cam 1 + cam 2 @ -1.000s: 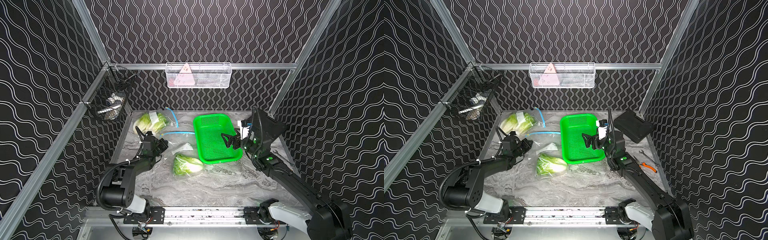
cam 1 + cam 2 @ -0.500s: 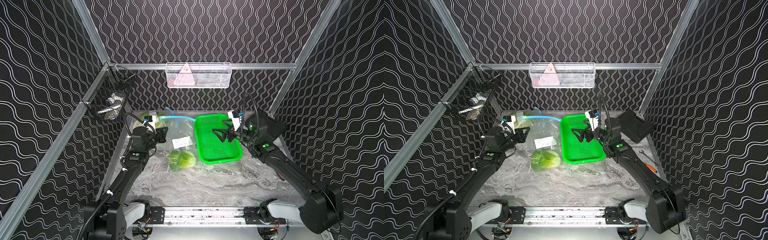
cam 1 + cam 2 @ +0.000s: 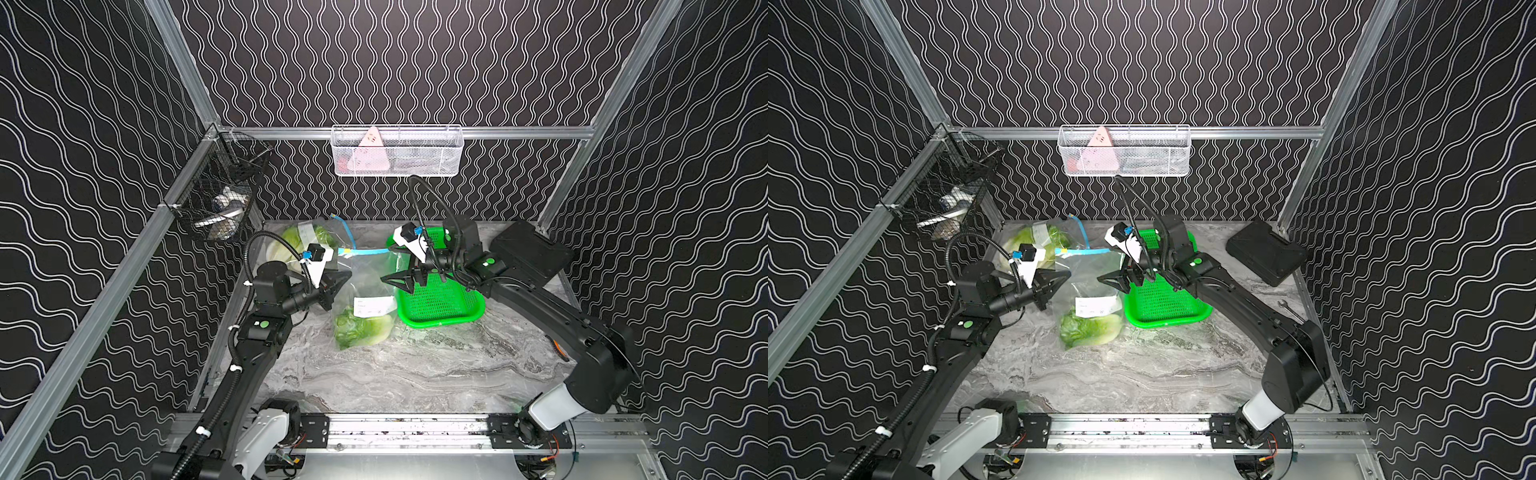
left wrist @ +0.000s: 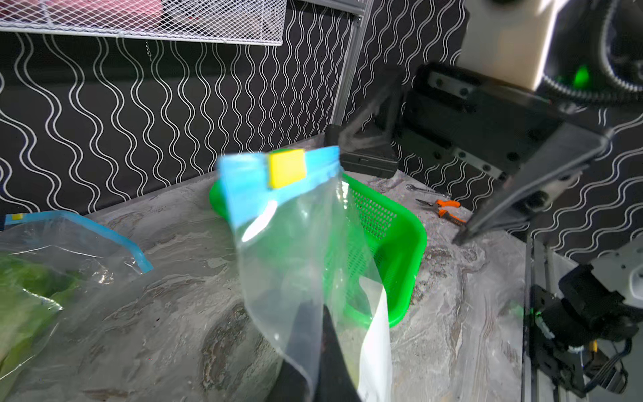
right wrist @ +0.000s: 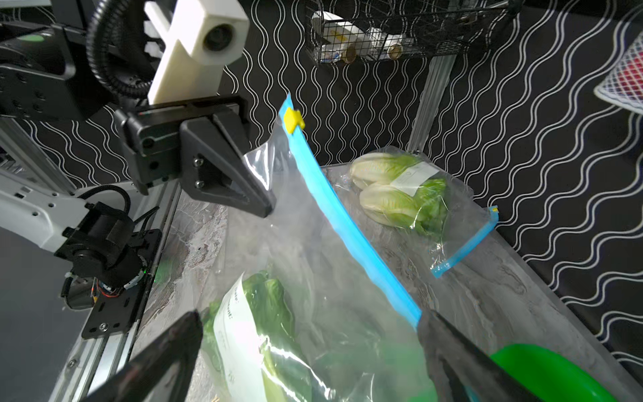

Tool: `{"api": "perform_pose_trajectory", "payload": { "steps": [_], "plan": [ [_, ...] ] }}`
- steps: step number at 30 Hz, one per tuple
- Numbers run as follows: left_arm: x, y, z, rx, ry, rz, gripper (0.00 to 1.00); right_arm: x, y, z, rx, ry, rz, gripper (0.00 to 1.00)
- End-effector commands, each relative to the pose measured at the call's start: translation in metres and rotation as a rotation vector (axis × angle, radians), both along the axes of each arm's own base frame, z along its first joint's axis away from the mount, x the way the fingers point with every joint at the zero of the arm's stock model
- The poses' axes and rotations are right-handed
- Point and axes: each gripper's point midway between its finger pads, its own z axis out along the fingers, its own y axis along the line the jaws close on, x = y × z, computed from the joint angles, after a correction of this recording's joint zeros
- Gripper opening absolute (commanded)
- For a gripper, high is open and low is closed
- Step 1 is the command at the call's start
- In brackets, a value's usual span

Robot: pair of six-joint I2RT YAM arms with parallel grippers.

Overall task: Open the zip-top bag and take out the chinese cabbages
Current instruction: Pick up the zipper food storage bag at the center of the board, then unzip the zipper on the zipper food storage bag.

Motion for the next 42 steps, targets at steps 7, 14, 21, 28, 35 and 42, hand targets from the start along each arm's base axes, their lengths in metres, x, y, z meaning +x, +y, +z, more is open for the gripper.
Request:
{"api": "perform_pose_trajectory", "payload": {
  "steps": [7,14,21,28,35,42],
  "plan": [
    [-0.012,-0.01,-0.003,0.067,-0.081,-0.094,0.0,-0.024,0.034,0.013,-0.008,0.015,0.17,0.71],
    [-0.02,-0.013,0.001,0.065,-0.105,-0.115,0.0,-0.035,0.052,0.023,0.008,0.015,0.276,0.65],
    [-0.021,-0.014,0.005,0.055,-0.112,-0.125,0.0,-0.042,0.063,0.024,0.004,0.033,0.359,0.43],
    [-0.015,-0.009,-0.002,0.079,-0.088,-0.081,0.0,-0.051,0.064,0.03,0.02,0.042,0.381,0.13],
    [-0.014,-0.009,-0.002,0.072,-0.084,-0.075,0.0,-0.054,0.062,0.036,0.043,0.038,0.379,0.15],
    [-0.014,-0.009,-0.002,0.069,-0.079,-0.075,0.0,-0.051,0.065,0.038,0.049,0.051,0.362,0.08]
  ]
}}
